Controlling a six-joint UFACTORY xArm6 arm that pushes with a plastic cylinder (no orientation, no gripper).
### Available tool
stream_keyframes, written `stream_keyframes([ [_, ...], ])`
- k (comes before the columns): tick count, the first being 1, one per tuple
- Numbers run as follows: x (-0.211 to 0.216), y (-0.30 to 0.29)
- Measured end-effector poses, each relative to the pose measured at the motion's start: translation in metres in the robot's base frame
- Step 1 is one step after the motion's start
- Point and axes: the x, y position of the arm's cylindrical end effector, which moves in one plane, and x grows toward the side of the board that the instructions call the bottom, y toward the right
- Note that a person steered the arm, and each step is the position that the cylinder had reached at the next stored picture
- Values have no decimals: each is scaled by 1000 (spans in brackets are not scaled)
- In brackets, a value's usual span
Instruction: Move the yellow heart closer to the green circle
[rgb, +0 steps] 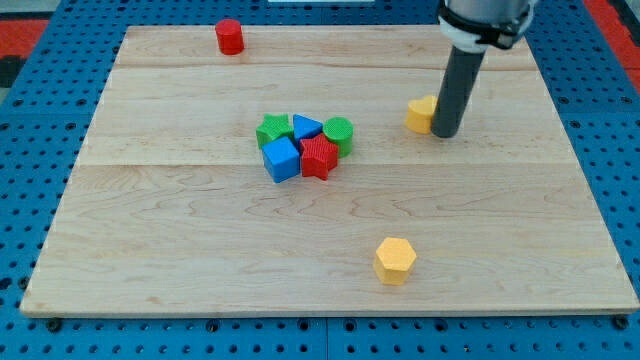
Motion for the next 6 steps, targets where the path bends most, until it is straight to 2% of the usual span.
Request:
stream_keyframes([
  [1, -28, 56],
  [2, -39, 45],
  [5, -39, -95],
  [6, -39, -85],
])
